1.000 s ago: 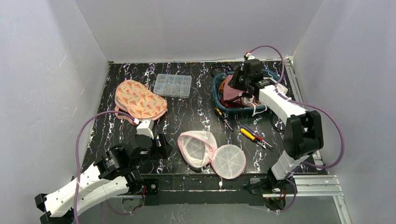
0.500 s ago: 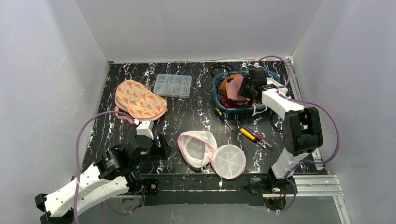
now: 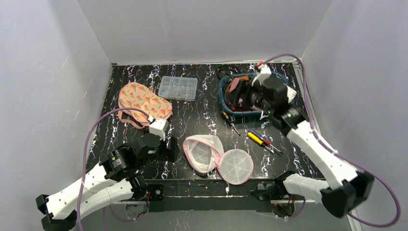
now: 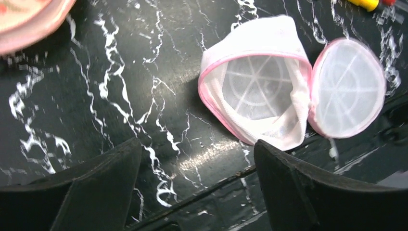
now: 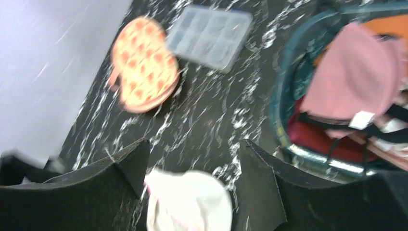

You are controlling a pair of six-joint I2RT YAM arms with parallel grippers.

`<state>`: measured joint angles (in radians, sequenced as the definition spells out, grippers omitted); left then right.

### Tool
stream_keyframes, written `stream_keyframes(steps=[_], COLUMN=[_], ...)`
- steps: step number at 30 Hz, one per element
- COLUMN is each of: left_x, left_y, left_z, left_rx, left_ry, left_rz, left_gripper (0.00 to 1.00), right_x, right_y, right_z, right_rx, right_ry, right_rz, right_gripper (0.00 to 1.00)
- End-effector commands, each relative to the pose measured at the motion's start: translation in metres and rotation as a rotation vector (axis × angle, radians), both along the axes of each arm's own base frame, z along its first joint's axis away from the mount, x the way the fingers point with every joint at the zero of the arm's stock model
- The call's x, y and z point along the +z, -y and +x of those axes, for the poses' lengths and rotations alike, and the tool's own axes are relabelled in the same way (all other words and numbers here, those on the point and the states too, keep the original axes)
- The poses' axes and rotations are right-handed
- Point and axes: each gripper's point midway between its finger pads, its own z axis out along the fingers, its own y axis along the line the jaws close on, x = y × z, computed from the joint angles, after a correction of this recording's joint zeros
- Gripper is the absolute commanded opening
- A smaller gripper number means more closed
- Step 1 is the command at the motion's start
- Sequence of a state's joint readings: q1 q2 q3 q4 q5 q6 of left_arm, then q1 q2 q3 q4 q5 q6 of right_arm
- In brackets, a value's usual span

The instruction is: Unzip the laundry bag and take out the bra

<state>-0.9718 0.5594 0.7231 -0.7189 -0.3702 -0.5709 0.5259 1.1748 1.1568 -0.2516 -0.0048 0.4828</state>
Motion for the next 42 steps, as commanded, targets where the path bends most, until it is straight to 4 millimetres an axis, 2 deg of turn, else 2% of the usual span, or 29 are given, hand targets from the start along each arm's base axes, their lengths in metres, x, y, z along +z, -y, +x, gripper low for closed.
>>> stream_keyframes(steps=[1,4,8,10,15,19,22,27,31,34,37,39,42], left_x=[0.007,-0.004,-0.02,-0.028,-0.035,-0.038,-0.046,-0.069,-0.072,-0.063,-0.044,-0.027,-0.012], left_y=[0.022,0.026,0.027,0.031,0.055,0.07,0.078,0.079,0.078,0.078,0.075,0.072,0.065], left_z=[0.006,0.014,0.033,0.042,0.055,0.066,0.067,0.07,0.075,0.073,0.068,0.064,0.055], left_rx=[-0.277,-0.357,-0.401,-0.399,-0.513,-0.589,-0.632,-0.614,-0.583,-0.544,-0.475,-0.4,-0.283], left_ry=[0.114,0.12,0.071,0.031,0.008,0.071,0.056,-0.001,-0.024,-0.028,-0.028,-0.035,-0.069], left_rz=[0.143,0.27,0.443,0.427,0.283,0.285,0.274,0.282,0.29,0.26,0.197,0.132,0.045], left_gripper=[0.89,0.98,0.98,0.97,0.91,0.9,0.87,0.74,0.38,0.19,0.02,0.0,0.0], right_x=[-0.062,-0.085,-0.1,-0.113,-0.133,-0.141,-0.141,-0.138,-0.139,-0.14,-0.147,-0.155,-0.169], right_y=[-0.009,-0.004,0.007,0.011,0.02,0.024,0.025,0.026,0.026,0.029,0.043,0.052,0.061], right_z=[-0.074,-0.112,-0.147,-0.159,-0.179,-0.189,-0.193,-0.196,-0.196,-0.194,-0.186,-0.181,-0.177], right_rx=[0.234,0.309,0.349,0.352,0.35,0.355,0.361,0.361,0.357,0.329,0.218,0.139,0.051], right_ry=[-0.155,-0.182,-0.192,-0.213,-0.246,-0.253,-0.256,-0.249,-0.252,-0.264,-0.291,-0.323,-0.376], right_rz=[-0.011,0.033,0.074,0.095,0.122,0.132,0.142,0.152,0.152,0.146,0.108,0.087,0.065], right_gripper=[0.76,0.76,0.75,0.75,0.75,0.75,0.74,0.74,0.74,0.75,0.77,0.77,0.78])
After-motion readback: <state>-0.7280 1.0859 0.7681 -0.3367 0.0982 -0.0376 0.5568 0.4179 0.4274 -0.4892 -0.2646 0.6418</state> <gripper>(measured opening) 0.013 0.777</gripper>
